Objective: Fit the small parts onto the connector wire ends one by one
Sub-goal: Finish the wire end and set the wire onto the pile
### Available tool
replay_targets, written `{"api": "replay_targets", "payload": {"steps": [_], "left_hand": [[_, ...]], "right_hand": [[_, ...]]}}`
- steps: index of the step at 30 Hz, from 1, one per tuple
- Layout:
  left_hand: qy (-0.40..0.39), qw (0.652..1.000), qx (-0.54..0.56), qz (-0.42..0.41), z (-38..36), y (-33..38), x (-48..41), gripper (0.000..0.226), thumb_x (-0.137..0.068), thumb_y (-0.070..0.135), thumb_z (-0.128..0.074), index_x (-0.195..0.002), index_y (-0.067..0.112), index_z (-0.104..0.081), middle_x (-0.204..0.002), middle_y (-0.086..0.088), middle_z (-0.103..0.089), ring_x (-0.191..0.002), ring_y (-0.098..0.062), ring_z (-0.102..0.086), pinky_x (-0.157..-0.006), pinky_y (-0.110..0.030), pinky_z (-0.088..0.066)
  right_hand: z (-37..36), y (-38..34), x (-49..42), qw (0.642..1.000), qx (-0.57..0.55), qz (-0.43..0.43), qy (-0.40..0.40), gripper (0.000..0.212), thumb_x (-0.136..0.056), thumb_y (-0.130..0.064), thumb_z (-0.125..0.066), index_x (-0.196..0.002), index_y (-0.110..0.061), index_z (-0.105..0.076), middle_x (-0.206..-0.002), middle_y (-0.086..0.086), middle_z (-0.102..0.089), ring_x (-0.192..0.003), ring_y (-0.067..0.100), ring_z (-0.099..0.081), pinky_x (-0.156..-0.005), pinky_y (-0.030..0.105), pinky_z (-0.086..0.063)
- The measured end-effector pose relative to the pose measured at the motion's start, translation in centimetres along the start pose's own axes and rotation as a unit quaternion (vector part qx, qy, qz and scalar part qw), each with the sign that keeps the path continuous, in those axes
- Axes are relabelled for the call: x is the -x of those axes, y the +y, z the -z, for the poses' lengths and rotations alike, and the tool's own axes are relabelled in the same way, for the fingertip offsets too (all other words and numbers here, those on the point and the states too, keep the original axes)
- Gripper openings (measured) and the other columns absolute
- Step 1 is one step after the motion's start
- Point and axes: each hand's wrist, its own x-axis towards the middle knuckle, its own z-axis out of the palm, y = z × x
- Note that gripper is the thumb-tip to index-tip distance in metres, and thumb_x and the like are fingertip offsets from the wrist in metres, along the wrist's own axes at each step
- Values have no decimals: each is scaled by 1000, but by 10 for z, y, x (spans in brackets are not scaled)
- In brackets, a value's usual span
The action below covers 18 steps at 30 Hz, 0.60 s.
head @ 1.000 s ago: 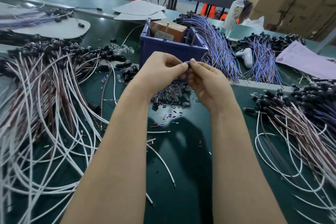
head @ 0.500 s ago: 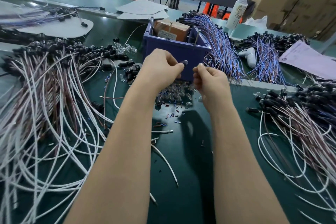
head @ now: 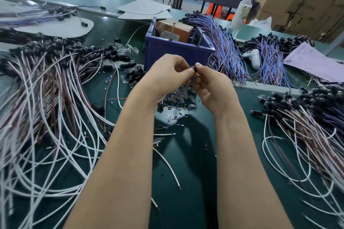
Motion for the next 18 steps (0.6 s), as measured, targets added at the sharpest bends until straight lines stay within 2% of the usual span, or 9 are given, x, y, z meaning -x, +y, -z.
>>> {"api": "replay_targets", "payload": {"steps": [2, 4, 7, 8, 10, 12, 14, 16, 18], "left_hand": [[0, 1000, -12, -1, 0, 1, 0, 14, -91, 23, -60, -90, 10, -67, -79, -3, -71, -78, -17, -64, -76, -31, -51], [-15, 1000, -18, 8, 2, 2, 1, 13, -90, 24, -62, -85, 13, -67, -72, 2, -69, -74, -15, -62, -73, -29, -50], [-5, 1000, -5, 21, 7, 1, 0, 14, -87, 25, -64, -75, 18, -65, -61, 8, -68, -63, -6, -59, -67, -25, -48], [12, 1000, 8, 22, 8, 1, 0, 13, -88, 25, -64, -77, 18, -65, -64, 8, -69, -65, -5, -60, -69, -24, -48], [33, 999, 19, 19, 6, 1, 0, 6, -91, 23, -62, -88, 19, -65, -75, 6, -71, -74, -6, -62, -76, -23, -48], [45, 999, 4, 13, 3, 1, -1, 14, -93, 22, -59, -106, 20, -64, -83, 4, -71, -81, -6, -62, -78, -21, -44], [59, 998, -4, 8, 3, 0, -1, 21, -94, 22, -58, -114, 21, -63, -87, 3, -71, -81, -7, -59, -77, -21, -41], [64, 998, -2, 8, 4, 0, -2, 16, -93, 20, -59, -108, 22, -64, -91, 1, -70, -83, -11, -60, -77, -22, -40], [59, 998, 6, 13, 3, -1, -2, 10, -91, 16, -61, -96, 24, -61, -95, -1, -70, -90, -16, -64, -81, -26, -46]], "right_hand": [[-2, 3, -3, 999, -41, -15, 28, 42, -93, -5, -55, -52, -10, -65, -50, -2, -54, -41, 3, -45, -43, 12, -40], [5, 4, -5, 997, -40, -12, 64, 36, -95, -8, -53, -60, -8, -63, -53, -2, -50, -42, 3, -41, -42, 12, -36], [25, 7, -4, 982, 104, 29, 154, 29, -96, -12, -53, -67, -11, -54, -58, -1, -43, -49, 7, -36, -47, 18, -32], [27, 10, -3, 968, 186, 44, 163, 29, -95, -12, -54, -66, -13, -54, -58, -1, -44, -50, 9, -36, -49, 21, -32], [19, 17, -2, 930, 337, 60, 131, 20, -90, -10, -57, -71, -13, -61, -63, 1, -55, -54, 11, -43, -55, 26, -39], [9, 23, -1, 892, 442, 46, 80, 13, -87, -11, -59, -91, -13, -70, -83, 5, -67, -70, 14, -55, -72, 31, -47], [8, 24, -2, 847, 523, 48, 79, 24, -87, -14, -60, -109, -16, -70, -102, 6, -69, -91, 17, -59, -85, 27, -46], [11, 21, -3, 797, 594, 49, 101, 24, -87, -16, -61, -110, -15, -69, -109, 8, -67, -103, 24, -60, -91, 32, -48], [13, 21, -4, 753, 651, 15, 100, 21, -87, -13, -61, -105, -10, -70, -110, 13, -67, -103, 31, -60, -90, 38, -51]]}}
